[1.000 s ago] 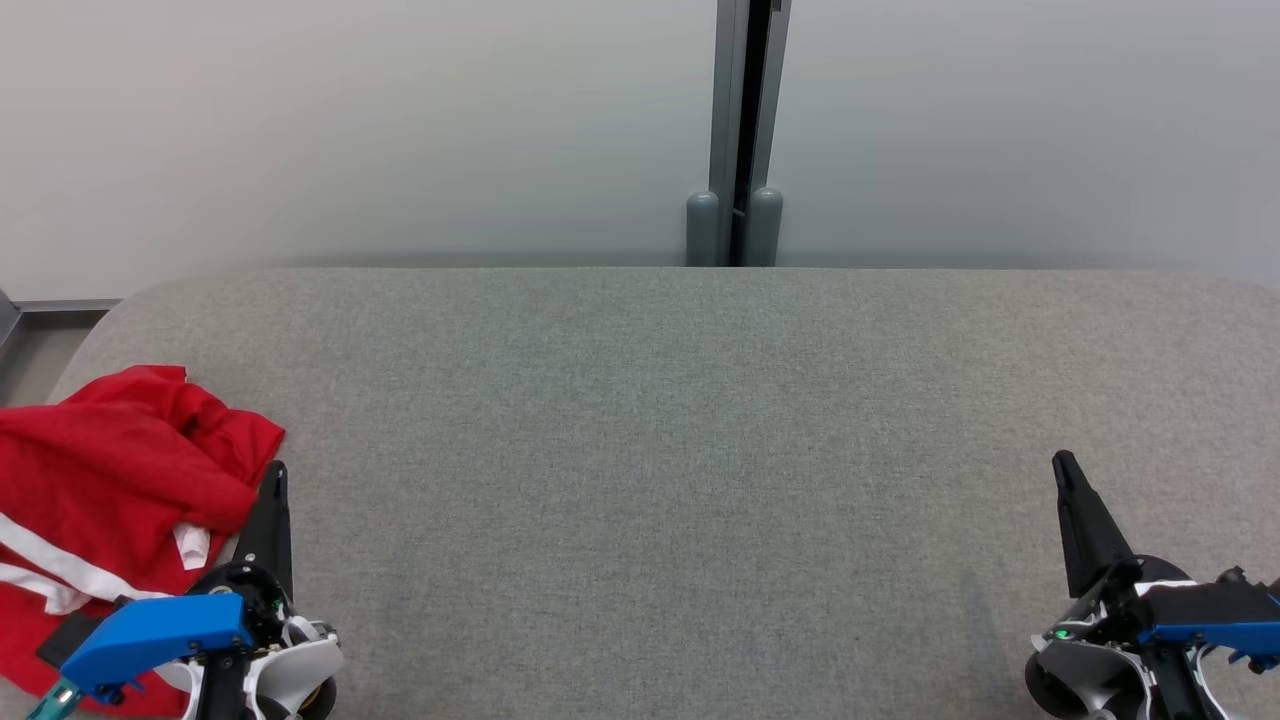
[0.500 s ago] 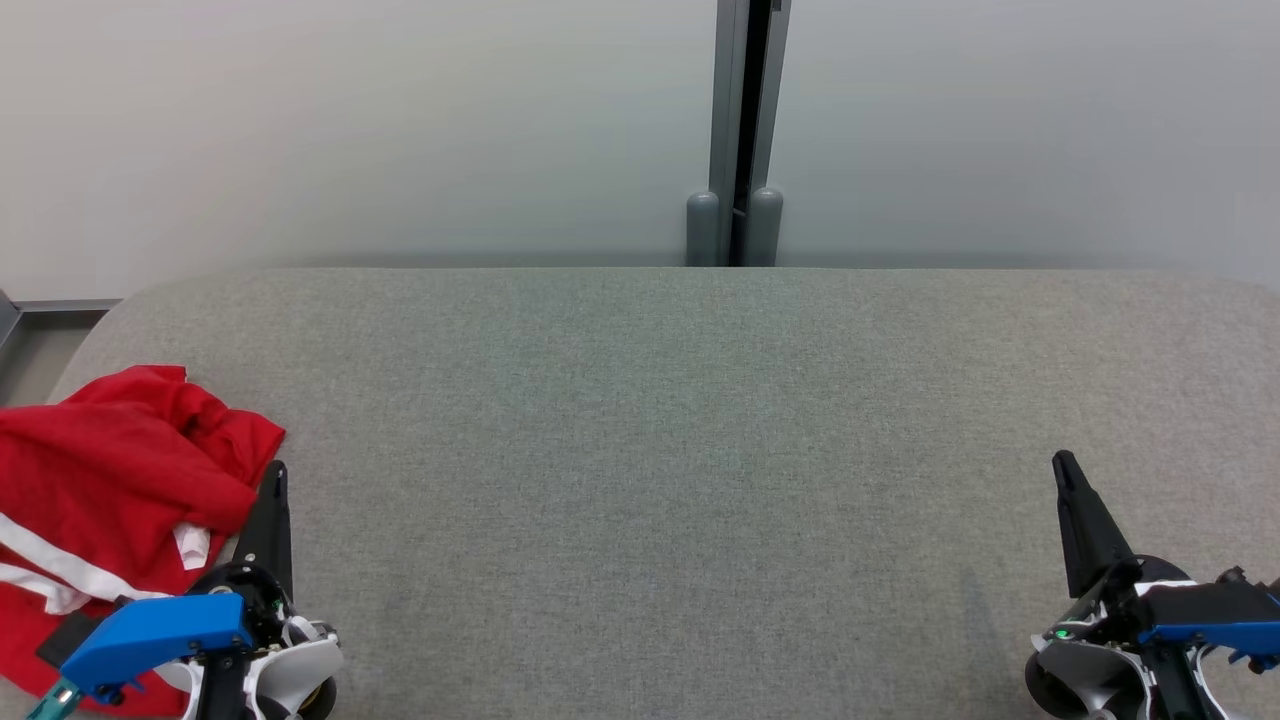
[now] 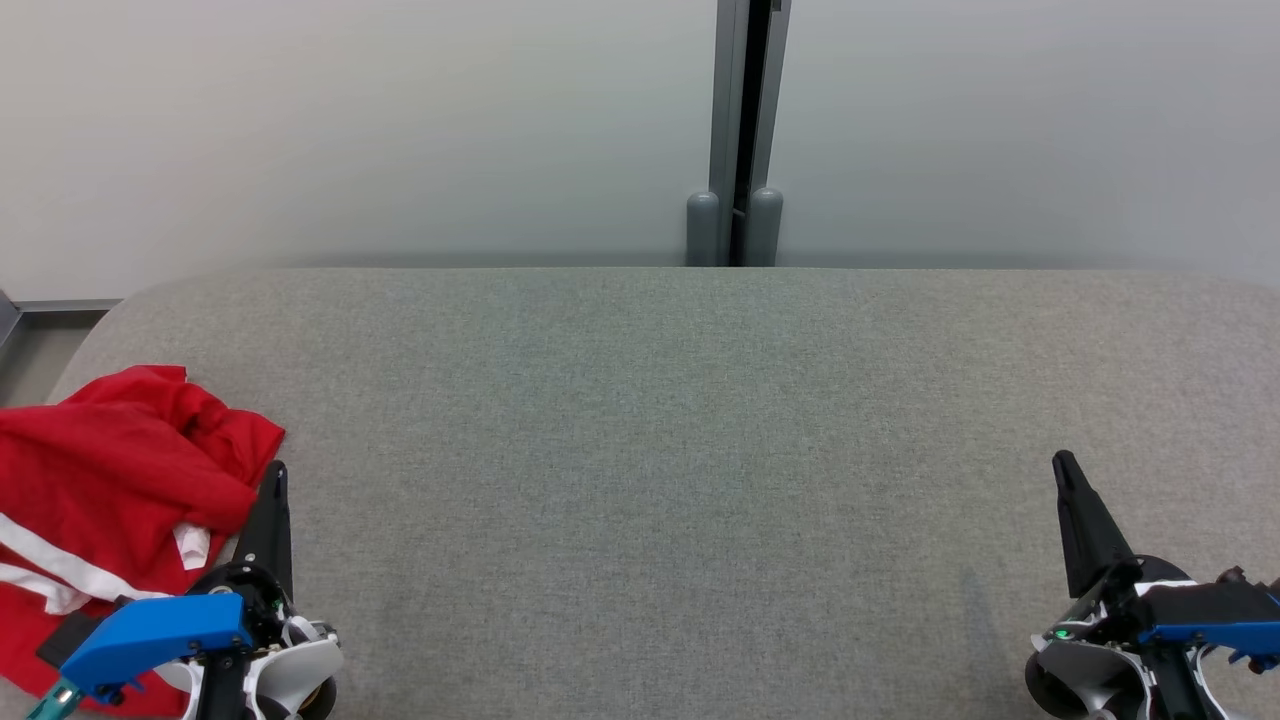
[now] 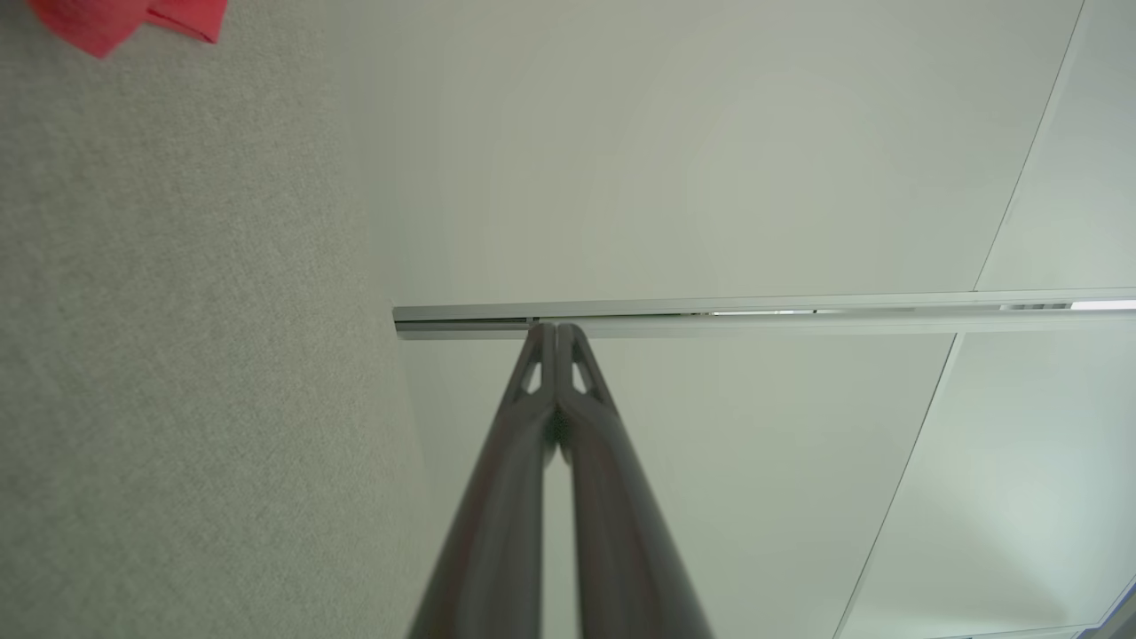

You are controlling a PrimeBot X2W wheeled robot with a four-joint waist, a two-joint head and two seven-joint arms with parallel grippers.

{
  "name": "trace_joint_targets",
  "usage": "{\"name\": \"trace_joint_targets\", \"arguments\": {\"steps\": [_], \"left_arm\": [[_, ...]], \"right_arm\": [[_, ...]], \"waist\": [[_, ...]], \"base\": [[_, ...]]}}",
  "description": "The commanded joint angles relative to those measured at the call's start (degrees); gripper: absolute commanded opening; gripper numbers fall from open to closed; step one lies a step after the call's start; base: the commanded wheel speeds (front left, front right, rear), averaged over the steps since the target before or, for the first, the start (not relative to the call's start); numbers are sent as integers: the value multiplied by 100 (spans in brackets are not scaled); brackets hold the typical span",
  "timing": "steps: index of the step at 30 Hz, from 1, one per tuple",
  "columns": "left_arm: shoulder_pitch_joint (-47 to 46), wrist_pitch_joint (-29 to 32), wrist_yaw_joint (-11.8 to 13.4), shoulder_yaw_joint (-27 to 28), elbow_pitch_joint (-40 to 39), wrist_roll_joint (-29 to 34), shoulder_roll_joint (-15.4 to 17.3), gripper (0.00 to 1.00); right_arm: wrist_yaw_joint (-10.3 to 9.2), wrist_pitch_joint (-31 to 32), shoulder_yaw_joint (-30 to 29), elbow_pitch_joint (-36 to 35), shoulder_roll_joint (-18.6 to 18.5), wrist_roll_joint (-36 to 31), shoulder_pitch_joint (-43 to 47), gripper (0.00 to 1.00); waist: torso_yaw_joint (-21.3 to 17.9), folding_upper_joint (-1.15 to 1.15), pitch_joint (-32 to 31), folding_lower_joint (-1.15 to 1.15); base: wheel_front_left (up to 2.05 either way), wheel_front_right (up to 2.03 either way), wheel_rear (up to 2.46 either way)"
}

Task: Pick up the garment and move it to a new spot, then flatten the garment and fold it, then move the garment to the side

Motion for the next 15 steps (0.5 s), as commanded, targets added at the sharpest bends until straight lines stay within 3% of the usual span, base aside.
{"name": "trace_joint_targets", "arguments": {"steps": [1, 6, 7, 8, 9, 10, 11, 15], "left_arm": [[11, 19, -55, 4, -28, -15, -11, 0], [11, 19, -55, 4, -28, -15, -11, 0], [0, -1, 0, 0, 0, 1, 0, 100], [12, -9, 3, -1, 27, 3, -1, 100], [52, -11, 11, -2, 77, 4, -5, 0], [103, -12, 13, -2, 131, 4, -12, 0], [143, -21, 13, -3, 167, 10, -18, 100], [115, -136, 10, -44, 169, 115, 6, 100]], "right_arm": [[2, 26, -9, -19, -28, 17, 66, 0], [2, 26, -9, -19, -28, 17, 66, 0], [0, 0, 0, -1, 0, -1, 0, 100], [-1, -3, 3, 25, 5, -2, 2, 100], [-1, -5, 9, 75, 14, -3, 14, 0], [-3, -6, 12, 131, 25, -3, 32, 0], [-8, -10, 18, 166, 32, -8, 42, 100], [-7, -92, 80, 106, 10, -89, 20, 100]], "waist": [[0, 0, 0, 0], [0, 0, 0, 0], [0, 0, 0, 0], [0, 0, 0, 0], [0, 0, 0, 0], [0, 0, 1, 0], [0, 0, 2, 0], [-2, 0, 5, 0]], "base": [[0, 0, 0], [0, 0, 0], [0, 0, 0], [0, 0, 0], [0, 0, 0], [0, 0, 0], [0, 0, 0], [0, 0, 0]]}}
